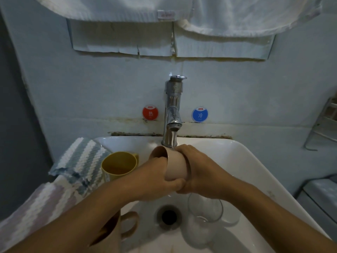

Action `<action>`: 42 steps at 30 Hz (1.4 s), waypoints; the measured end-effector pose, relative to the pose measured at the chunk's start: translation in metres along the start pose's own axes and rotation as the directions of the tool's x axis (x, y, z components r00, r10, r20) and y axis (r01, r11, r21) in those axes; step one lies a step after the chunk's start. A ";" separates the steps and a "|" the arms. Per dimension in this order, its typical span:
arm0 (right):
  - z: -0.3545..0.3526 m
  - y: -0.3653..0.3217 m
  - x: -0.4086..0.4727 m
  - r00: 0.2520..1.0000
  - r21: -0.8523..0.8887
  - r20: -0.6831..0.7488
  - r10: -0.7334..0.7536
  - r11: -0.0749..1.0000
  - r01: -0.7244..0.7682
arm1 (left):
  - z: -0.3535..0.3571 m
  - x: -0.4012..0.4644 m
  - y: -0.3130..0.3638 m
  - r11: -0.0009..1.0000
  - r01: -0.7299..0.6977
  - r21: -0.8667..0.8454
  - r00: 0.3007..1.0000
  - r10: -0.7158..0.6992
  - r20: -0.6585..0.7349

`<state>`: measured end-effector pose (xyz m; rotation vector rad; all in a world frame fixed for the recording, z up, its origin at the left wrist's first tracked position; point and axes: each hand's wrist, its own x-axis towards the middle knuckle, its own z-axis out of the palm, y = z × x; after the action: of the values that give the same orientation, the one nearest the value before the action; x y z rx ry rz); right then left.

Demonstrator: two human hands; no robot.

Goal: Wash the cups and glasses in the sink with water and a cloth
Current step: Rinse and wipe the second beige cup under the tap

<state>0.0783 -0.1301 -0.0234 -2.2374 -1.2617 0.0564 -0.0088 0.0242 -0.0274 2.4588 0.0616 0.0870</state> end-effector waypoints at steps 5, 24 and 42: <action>0.002 0.001 -0.001 0.998 -0.032 -0.047 -0.035 0.999 0.034 | 0.007 -0.003 0.005 1.000 -0.024 0.009 0.997 0.025 -0.079; 0.003 -0.003 -0.001 0.998 0.047 -0.046 -0.043 0.998 0.045 | 0.000 -0.005 0.010 0.998 -0.029 0.056 0.996 0.034 -0.077; 0.001 -0.002 -0.001 1.000 0.136 -0.023 0.003 0.991 0.000 | -0.003 -0.010 0.021 0.996 -0.067 0.052 0.976 0.076 -0.204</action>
<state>0.0760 -0.1296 -0.0238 -2.1162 -1.2070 0.1132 -0.0186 0.0087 -0.0123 2.4890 0.0660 0.3762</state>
